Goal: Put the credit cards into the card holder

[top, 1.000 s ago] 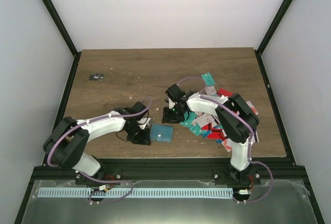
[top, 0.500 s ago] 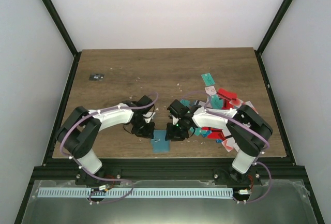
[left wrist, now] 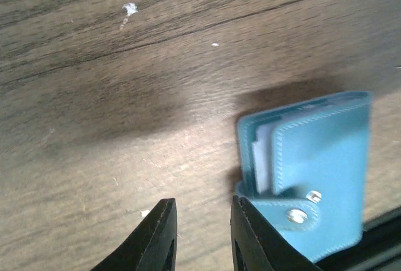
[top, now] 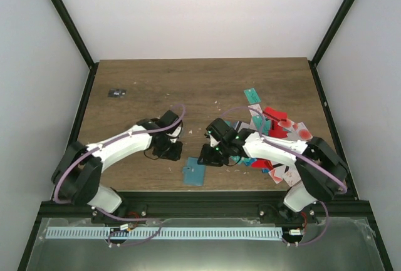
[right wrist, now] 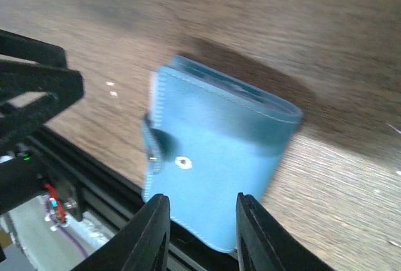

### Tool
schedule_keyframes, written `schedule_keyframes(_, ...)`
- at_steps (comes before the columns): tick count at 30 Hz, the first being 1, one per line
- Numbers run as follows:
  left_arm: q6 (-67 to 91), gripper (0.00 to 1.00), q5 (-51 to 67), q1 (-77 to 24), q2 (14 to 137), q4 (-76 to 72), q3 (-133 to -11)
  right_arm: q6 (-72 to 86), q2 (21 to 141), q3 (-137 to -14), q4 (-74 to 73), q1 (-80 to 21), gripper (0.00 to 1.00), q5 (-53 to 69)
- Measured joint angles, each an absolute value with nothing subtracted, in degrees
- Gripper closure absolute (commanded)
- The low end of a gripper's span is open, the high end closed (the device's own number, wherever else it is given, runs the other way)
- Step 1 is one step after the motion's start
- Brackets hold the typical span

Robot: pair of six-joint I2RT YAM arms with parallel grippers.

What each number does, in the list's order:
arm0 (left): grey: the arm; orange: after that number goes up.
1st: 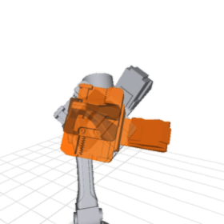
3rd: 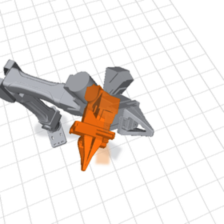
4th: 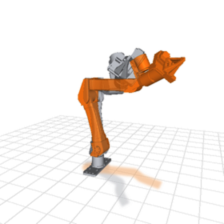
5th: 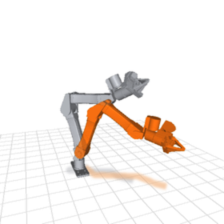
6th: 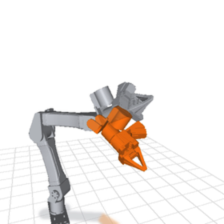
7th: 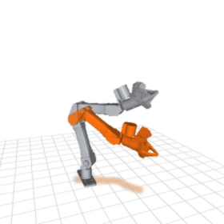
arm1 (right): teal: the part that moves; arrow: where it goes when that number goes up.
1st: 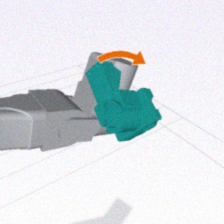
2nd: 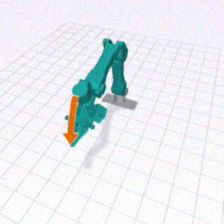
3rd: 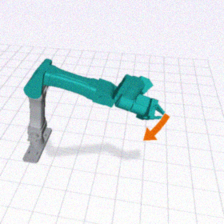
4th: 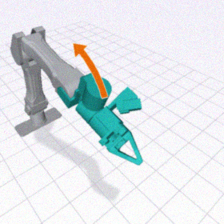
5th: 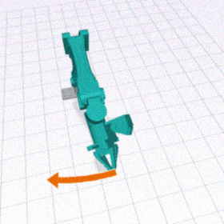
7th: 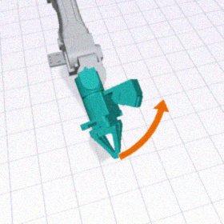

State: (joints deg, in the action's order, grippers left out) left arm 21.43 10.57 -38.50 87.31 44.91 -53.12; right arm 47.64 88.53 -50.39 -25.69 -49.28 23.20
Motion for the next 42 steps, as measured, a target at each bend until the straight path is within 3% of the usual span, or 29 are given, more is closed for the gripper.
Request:
schedule_keyframes(7, 23.9, 0.74, 15.3, -38.5, 81.1, 44.7, -52.8, 47.2, 86.8, -49.9, -18.0, -49.3, 0.7, 28.0)
schedule_keyframes(18, 22.6, 0.75, 28.9, -37.1, 92.1, 38.7, -55.1, 47.4, 89.6, -45.9, -10.2, -49.3, 0.75, 33.3)
schedule_keyframes(42, 20.8, 0.75, 31.1, -36.1, 95.7, 34.8, -52.0, 48.5, 95.5, -43.7, -4.5, -49.3, 0.79, 36.6)
